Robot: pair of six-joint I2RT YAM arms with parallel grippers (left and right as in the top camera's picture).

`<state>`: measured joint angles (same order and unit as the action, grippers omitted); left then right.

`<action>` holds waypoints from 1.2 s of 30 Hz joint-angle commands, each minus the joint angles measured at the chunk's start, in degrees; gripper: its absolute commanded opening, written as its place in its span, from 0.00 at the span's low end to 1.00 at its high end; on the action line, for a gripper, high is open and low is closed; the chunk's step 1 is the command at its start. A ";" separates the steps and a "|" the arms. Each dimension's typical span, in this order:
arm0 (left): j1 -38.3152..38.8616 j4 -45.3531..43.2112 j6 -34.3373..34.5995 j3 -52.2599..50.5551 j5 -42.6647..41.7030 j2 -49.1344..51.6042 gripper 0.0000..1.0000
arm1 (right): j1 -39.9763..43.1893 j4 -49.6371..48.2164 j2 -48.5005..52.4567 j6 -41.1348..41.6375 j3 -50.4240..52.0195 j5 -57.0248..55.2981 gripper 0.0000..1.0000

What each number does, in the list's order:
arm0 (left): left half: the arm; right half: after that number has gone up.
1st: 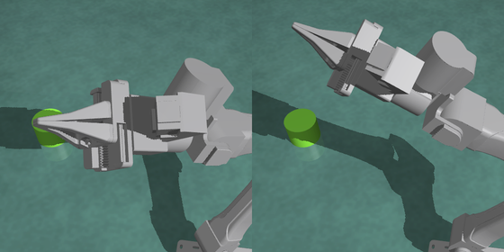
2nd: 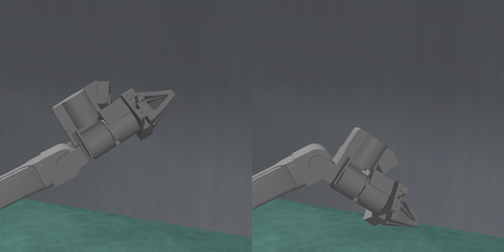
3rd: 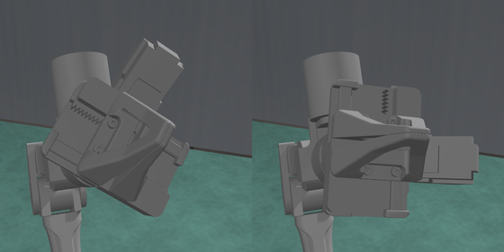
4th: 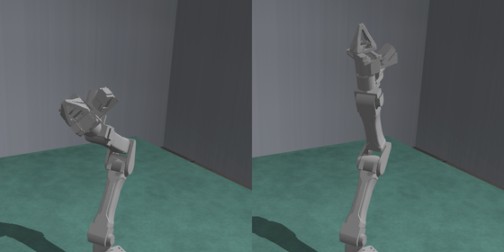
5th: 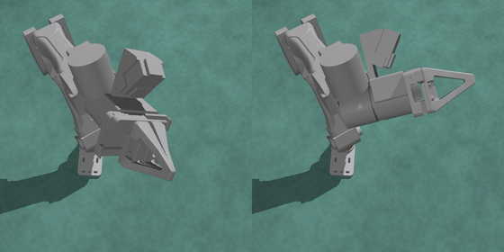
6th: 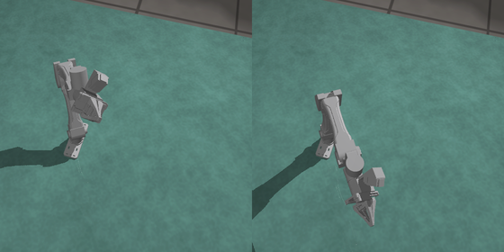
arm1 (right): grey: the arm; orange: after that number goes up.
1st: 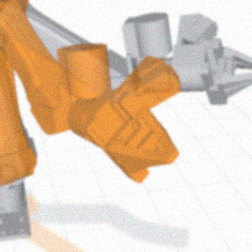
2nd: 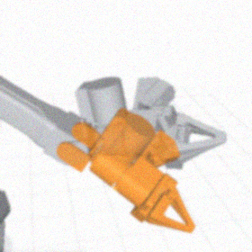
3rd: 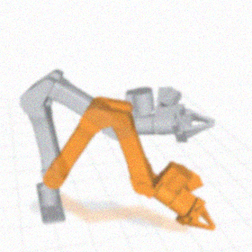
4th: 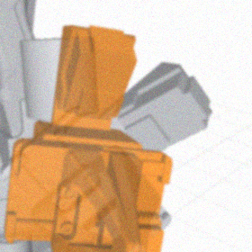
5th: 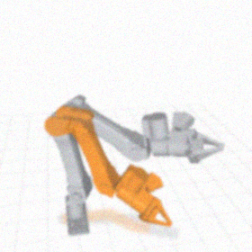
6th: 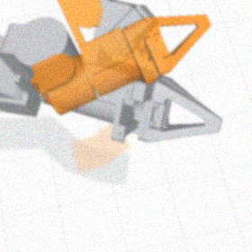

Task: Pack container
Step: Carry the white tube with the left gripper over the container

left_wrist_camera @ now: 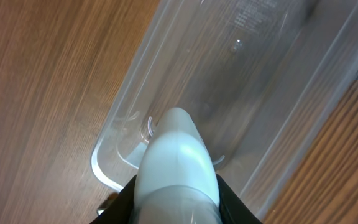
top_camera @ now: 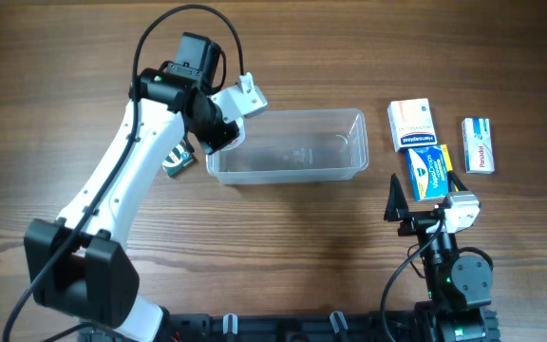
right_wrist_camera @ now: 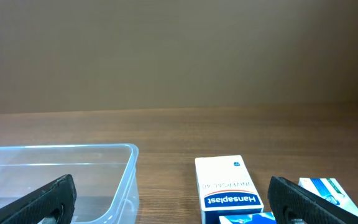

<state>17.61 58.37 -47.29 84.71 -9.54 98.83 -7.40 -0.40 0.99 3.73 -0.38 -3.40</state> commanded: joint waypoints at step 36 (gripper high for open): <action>-0.90 -3.69 -13.49 0.76 -4.11 6.19 0.14 | -0.02 -0.28 -0.20 -0.61 0.09 0.90 1.00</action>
<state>17.19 55.44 -64.31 84.71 -11.88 104.68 -7.40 -0.40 1.02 3.73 -0.38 -3.38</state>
